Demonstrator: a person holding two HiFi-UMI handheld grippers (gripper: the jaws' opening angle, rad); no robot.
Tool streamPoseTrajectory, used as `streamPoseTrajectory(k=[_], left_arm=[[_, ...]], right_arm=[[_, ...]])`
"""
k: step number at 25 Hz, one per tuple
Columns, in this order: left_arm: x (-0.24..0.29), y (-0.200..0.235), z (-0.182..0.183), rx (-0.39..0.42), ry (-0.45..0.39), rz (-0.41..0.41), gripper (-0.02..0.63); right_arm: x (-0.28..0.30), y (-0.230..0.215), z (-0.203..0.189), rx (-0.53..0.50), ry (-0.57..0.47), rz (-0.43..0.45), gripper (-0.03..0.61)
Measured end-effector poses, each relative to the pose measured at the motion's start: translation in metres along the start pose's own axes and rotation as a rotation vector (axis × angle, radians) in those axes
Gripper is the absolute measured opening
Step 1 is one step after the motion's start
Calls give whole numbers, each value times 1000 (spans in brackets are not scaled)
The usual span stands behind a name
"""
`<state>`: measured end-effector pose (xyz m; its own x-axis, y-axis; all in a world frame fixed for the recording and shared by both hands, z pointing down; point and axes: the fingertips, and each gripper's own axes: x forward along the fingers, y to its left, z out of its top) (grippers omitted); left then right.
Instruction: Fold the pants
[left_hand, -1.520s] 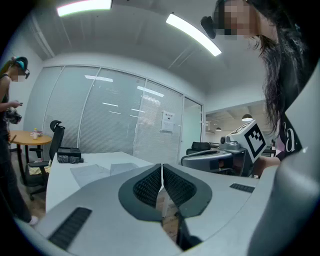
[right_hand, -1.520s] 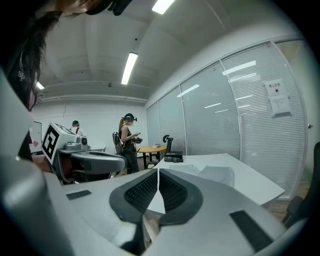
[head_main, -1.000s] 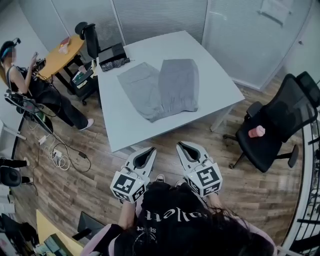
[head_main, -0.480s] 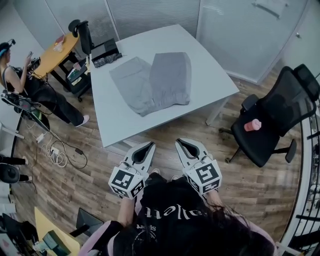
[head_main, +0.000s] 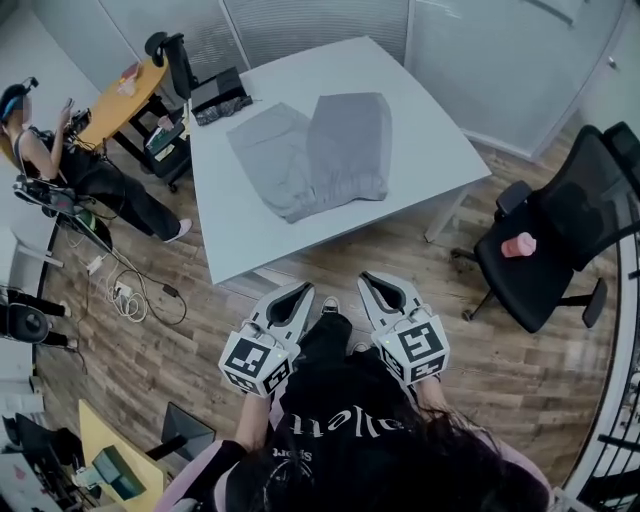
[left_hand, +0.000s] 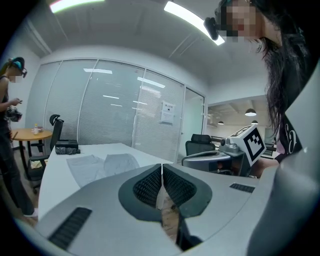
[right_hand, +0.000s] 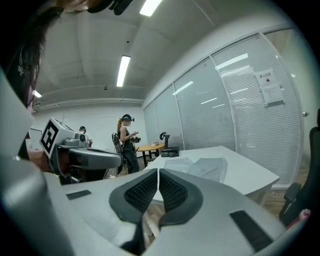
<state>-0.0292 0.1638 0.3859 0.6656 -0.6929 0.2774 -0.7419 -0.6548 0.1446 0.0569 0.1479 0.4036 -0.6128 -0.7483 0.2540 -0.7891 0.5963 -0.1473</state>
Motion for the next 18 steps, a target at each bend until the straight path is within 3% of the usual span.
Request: streamPoseTrajectory(k=[11,18], left_arm=[[36,40,-2,-10,13,-38,26],[72,107,3,3,38,-45,27]], right_arm=[[38,-29,-6,17,41,-43,28],[96,-59,9,-1,77,-72,28]])
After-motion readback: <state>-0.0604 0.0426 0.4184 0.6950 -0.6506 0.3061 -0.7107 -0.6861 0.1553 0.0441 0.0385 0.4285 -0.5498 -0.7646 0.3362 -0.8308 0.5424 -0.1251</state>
